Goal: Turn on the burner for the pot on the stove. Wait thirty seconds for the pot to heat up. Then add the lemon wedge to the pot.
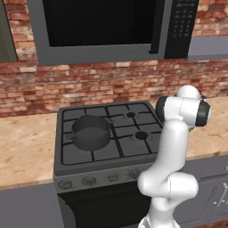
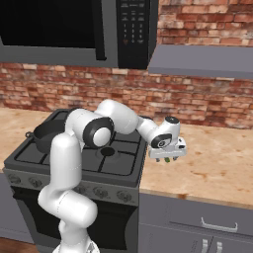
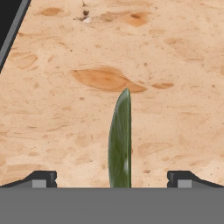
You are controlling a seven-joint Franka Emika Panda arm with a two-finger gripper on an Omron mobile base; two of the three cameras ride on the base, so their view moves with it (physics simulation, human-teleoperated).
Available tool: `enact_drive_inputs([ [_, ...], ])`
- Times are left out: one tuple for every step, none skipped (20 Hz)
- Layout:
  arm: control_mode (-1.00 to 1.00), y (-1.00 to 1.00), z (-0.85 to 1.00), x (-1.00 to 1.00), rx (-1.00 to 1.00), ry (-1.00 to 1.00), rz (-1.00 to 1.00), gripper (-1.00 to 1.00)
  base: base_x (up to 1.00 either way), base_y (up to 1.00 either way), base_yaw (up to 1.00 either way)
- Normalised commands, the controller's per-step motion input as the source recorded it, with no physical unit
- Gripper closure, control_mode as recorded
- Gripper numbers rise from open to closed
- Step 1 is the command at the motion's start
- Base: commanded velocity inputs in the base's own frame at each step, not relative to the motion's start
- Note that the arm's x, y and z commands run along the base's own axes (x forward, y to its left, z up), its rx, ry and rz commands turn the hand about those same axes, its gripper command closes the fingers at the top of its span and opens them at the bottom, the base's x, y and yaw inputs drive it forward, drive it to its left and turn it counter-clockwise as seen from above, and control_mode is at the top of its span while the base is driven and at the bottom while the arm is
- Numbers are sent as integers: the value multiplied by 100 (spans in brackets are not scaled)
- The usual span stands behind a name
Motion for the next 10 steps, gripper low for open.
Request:
enact_drive_inputs([
  [-100, 0, 0, 0, 0, 0, 0, -100, 0, 0, 0],
  [-100, 0, 0, 0, 0, 0, 0, -100, 0, 0, 0],
  [-100, 0, 0, 0, 0, 0, 0, -100, 0, 0, 0],
  [-100, 0, 0, 0, 0, 0, 0, -100, 0, 0, 0],
  [-100, 0, 0, 0, 0, 0, 0, -100, 0, 0, 0],
  [-100, 0, 0, 0, 0, 0, 0, -100, 0, 0, 0],
  [-100, 0, 0, 0, 0, 0, 0, -100, 0, 0, 0],
  [-100, 0, 0, 0, 0, 0, 0, -100, 0, 0, 0],
  [-100, 0, 0, 0, 0, 0, 0, -100, 0, 0, 0],
  [-100, 0, 0, 0, 0, 0, 0, -100, 0, 0, 0],
])
